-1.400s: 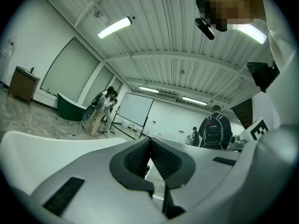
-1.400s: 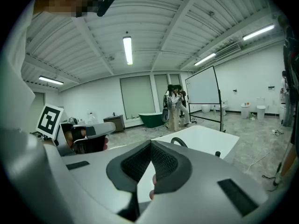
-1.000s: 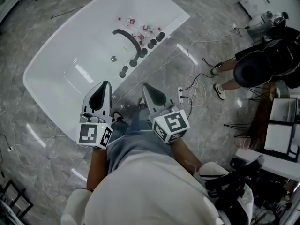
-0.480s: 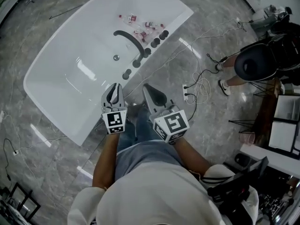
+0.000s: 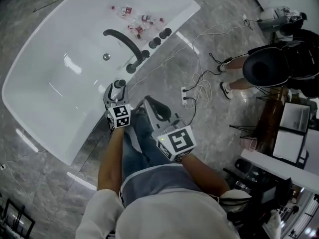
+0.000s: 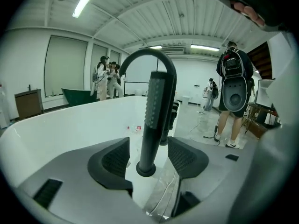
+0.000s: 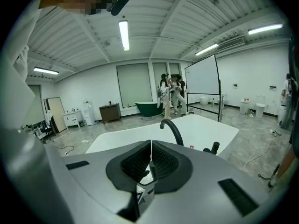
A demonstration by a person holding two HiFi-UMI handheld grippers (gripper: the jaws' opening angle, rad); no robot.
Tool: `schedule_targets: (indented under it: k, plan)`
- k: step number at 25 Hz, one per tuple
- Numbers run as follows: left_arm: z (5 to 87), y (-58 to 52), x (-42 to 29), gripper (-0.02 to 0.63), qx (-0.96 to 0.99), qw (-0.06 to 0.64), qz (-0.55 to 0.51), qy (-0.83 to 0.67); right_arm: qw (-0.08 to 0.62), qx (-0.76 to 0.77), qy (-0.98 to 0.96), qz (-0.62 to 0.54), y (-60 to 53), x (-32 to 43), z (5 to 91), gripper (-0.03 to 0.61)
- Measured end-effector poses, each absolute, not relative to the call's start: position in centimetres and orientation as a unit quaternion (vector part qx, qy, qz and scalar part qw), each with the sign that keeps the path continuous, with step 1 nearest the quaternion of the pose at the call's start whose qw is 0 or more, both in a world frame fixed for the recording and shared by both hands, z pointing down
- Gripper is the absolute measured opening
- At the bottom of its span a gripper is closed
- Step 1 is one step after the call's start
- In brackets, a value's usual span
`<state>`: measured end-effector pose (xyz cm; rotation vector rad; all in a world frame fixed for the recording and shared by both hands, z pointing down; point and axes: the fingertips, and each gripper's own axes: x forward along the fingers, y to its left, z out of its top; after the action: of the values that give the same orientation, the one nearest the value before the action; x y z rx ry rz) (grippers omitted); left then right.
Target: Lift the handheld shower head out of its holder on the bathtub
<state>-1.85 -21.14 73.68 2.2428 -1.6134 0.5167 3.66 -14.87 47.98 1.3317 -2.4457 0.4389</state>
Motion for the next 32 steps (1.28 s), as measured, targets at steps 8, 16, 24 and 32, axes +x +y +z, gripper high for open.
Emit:
schedule_targets:
  k: [8,16,24,32]
  plan:
    - [81.2,-27.2,-0.5,0.150,0.788,0.155,0.199,-0.561,0.176,0.455,-0.858,0.162,-21.1,3.4,56.2,0.017]
    - [78.7,-26.9,-1.1,0.147,0.787,0.144,0.159,-0.578,0.165,0.461,-0.853,0.178,-21.8,3.7,58.1,0.017]
    - [59.5,-21.7,-1.9,0.147,0.806,0.081,0.071,-0.582,0.135,0.462,-0.869,0.117,-18.4,3.3,49.5,0.017]
    - [36.5,-12.3,-1.6,0.147,0.824,0.048,-0.004,-0.564,0.071,0.465,-0.879,0.070,-11.6,3.5,36.0,0.017]
